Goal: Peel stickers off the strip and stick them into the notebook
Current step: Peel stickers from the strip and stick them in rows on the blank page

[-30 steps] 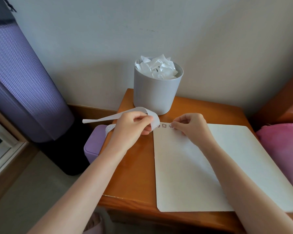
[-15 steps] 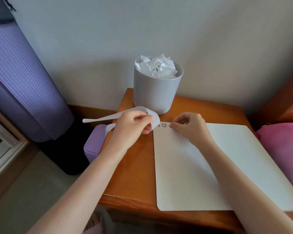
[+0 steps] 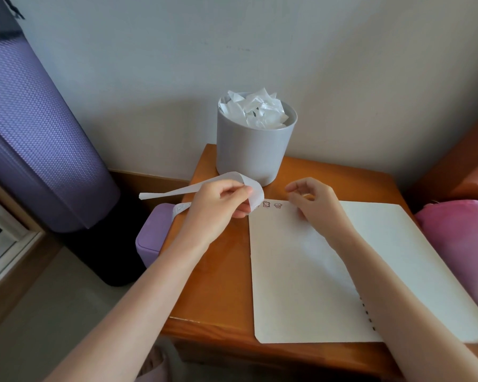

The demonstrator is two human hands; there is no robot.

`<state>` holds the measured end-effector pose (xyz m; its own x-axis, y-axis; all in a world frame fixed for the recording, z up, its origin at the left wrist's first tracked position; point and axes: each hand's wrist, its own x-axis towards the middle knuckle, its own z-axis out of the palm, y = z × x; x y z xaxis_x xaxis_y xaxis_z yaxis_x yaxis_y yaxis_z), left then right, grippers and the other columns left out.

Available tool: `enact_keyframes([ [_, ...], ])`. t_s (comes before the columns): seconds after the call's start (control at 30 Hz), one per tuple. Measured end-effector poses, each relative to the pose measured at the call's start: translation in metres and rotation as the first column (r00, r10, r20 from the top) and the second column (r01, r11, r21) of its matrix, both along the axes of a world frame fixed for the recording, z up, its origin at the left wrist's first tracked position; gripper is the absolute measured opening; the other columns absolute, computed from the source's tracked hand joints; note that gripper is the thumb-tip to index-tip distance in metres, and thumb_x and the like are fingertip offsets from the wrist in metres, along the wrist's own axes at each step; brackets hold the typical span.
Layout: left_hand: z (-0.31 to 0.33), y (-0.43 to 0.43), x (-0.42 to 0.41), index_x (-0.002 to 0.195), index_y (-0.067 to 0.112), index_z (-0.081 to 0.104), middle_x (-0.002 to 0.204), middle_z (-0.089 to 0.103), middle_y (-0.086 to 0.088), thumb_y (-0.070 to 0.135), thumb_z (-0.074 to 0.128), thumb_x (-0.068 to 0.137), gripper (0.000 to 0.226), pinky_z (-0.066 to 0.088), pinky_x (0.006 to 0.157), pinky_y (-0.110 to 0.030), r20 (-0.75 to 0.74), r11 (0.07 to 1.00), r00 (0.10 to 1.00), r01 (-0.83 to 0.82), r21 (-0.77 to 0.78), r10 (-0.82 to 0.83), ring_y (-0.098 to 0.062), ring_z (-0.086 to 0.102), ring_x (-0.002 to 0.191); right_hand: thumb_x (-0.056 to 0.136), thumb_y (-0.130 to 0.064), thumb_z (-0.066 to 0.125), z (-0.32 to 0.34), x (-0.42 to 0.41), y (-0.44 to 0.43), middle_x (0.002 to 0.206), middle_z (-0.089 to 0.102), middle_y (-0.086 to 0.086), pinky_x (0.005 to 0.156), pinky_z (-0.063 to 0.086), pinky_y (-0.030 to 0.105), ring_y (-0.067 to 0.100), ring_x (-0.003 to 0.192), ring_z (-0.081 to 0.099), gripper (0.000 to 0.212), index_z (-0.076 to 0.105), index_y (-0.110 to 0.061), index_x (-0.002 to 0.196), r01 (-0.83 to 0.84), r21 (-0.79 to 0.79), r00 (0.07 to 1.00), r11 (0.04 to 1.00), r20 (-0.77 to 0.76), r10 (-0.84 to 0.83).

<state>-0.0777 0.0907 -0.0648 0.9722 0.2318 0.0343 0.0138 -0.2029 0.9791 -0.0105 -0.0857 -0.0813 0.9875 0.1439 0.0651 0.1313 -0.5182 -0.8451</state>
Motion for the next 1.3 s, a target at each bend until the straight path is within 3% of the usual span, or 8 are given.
enact_keyframes([
  [0.07, 0.000, -0.001, 0.000, 0.098, 0.014, 0.069, 0.083, 0.069, -0.002, 0.023, 0.056, 0.092, 0.016, 0.057, 0.070, -0.020, 0.002, 1.000, 1.000, 0.020, -0.009, -0.020, -0.013, 0.068, 0.076, 0.092, -0.009, 0.053, 0.008, -0.007, -0.001, 0.089, 0.064, -0.008, 0.058, 0.042, 0.021, 0.009, 0.069, 0.058, 0.020, 0.062, -0.027, 0.095, -0.091, -0.004, 0.995, 0.996, 0.040, 0.091],
  [0.17, 0.001, -0.002, 0.000, 0.094, 0.019, 0.067, 0.083, 0.069, 0.003, 0.024, 0.056, 0.092, 0.012, 0.055, 0.065, -0.014, 0.001, 0.998, 0.999, 0.048, -0.028, -0.048, -0.009, 0.069, 0.075, 0.091, -0.001, 0.052, 0.022, -0.018, 0.002, 0.101, 0.067, -0.017, 0.076, 0.050, 0.022, 0.002, 0.094, 0.062, 0.030, 0.063, -0.026, 0.103, -0.316, 0.024, 0.946, 0.949, 0.087, 0.313],
  [0.3, 0.004, -0.002, 0.000, 0.085, 0.027, 0.064, 0.078, 0.068, 0.007, 0.024, 0.057, 0.092, 0.010, 0.051, 0.058, -0.010, 0.009, 0.995, 0.999, 0.052, -0.083, -0.051, 0.000, 0.068, 0.070, 0.090, -0.007, 0.060, 0.027, -0.023, 0.004, 0.100, 0.070, -0.009, 0.081, 0.049, 0.023, 0.003, 0.095, 0.064, 0.017, 0.065, -0.017, 0.103, -0.426, 0.006, 0.901, 0.905, 0.093, 0.424],
  [0.57, 0.005, -0.005, -0.001, 0.101, 0.019, 0.063, 0.082, 0.067, 0.007, 0.022, 0.058, 0.091, 0.012, 0.051, 0.054, -0.012, 0.027, 0.986, 0.999, 0.035, -0.163, -0.032, 0.001, 0.068, 0.069, 0.080, -0.016, 0.073, 0.023, -0.024, 0.006, 0.092, 0.071, 0.003, 0.078, 0.050, 0.030, 0.017, 0.085, 0.066, 0.021, 0.065, -0.011, 0.098, -0.387, 0.152, 0.921, 0.910, 0.113, 0.372],
  [0.73, 0.006, -0.006, 0.000, 0.082, 0.029, 0.061, 0.078, 0.068, 0.008, 0.029, 0.056, 0.092, 0.011, 0.052, 0.055, -0.013, 0.044, 0.987, 0.998, 0.041, -0.153, -0.035, -0.003, 0.069, 0.068, 0.082, -0.009, 0.071, 0.021, -0.026, 0.006, 0.090, 0.070, 0.004, 0.074, 0.049, 0.034, 0.014, 0.079, 0.064, 0.017, 0.063, -0.007, 0.097, -0.357, 0.205, 0.933, 0.911, 0.120, 0.339],
  [0.83, 0.003, -0.005, -0.001, 0.077, 0.031, 0.062, 0.075, 0.068, 0.009, 0.030, 0.059, 0.089, 0.012, 0.053, 0.058, -0.012, 0.064, 0.996, 0.996, 0.072, -0.053, -0.069, -0.002, 0.068, 0.072, 0.083, -0.010, 0.070, 0.020, -0.025, 0.006, 0.089, 0.070, 0.003, 0.076, 0.049, 0.039, 0.020, 0.081, 0.063, 0.012, 0.066, -0.011, 0.094, -0.333, 0.183, 0.941, 0.925, 0.133, 0.313],
  [1.1, -0.002, -0.005, 0.000, 0.091, 0.026, 0.064, 0.076, 0.067, 0.012, 0.025, 0.061, 0.088, 0.004, 0.052, 0.062, -0.008, 0.069, 0.994, 0.993, 0.092, 0.063, -0.096, 0.001, 0.067, 0.071, 0.085, -0.018, 0.067, 0.018, -0.023, 0.006, 0.085, 0.070, -0.005, 0.061, 0.045, 0.020, 0.004, 0.072, 0.057, 0.008, 0.071, -0.017, 0.092, -0.299, 0.129, 0.951, 0.945, 0.125, 0.284],
  [1.3, -0.003, -0.006, 0.000, 0.088, 0.027, 0.063, 0.075, 0.065, 0.013, 0.023, 0.061, 0.089, 0.004, 0.048, 0.059, -0.004, 0.082, 0.992, 0.990, 0.108, 0.072, -0.114, 0.008, 0.064, 0.067, 0.081, -0.014, 0.071, 0.017, -0.023, 0.007, 0.083, 0.071, -0.002, 0.060, 0.046, 0.019, 0.007, 0.071, 0.060, 0.009, 0.071, -0.013, 0.090, -0.284, 0.154, 0.955, 0.946, 0.132, 0.265],
])
